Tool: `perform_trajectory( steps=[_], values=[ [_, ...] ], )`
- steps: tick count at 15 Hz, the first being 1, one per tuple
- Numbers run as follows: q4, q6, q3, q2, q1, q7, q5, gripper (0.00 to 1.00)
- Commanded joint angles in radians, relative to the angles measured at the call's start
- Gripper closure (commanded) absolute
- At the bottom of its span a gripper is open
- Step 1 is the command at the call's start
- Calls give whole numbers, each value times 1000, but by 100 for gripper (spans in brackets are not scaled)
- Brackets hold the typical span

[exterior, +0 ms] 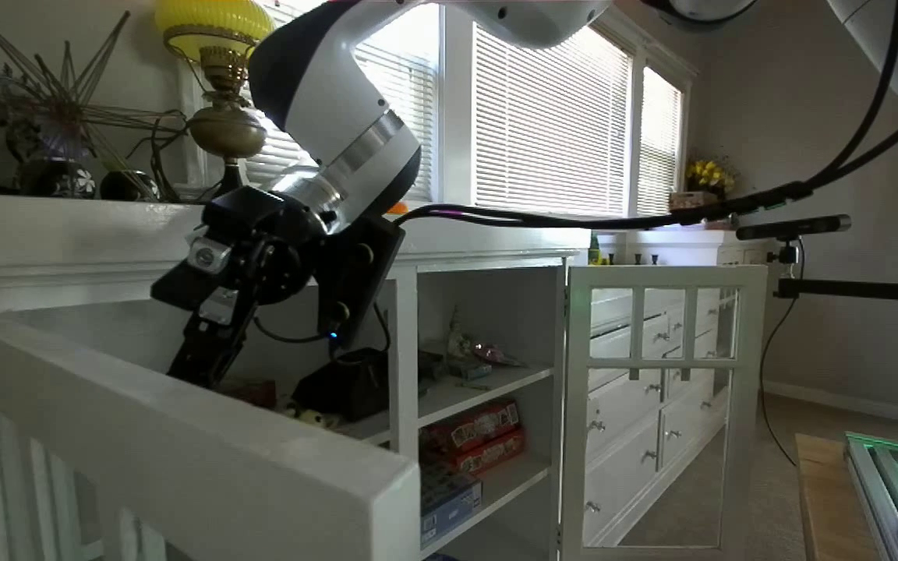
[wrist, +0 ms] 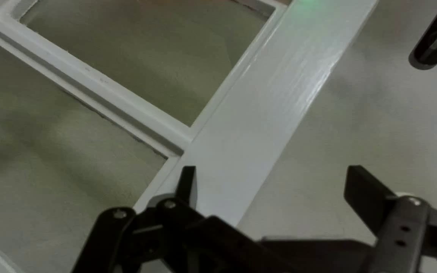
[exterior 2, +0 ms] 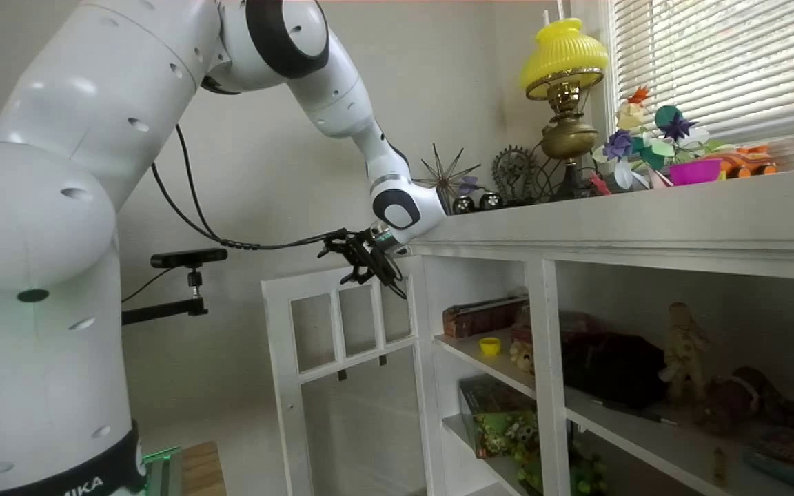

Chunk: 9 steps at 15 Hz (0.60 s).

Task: Open the left cabinet door

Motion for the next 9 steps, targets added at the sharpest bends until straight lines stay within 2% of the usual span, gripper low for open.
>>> perform_trajectory(
  steps=[1, 9],
  values=[
    [84, -42, 17, 48, 15, 39, -51, 0],
    [167, -73, 42, 103, 40, 27, -92, 0]
  ],
)
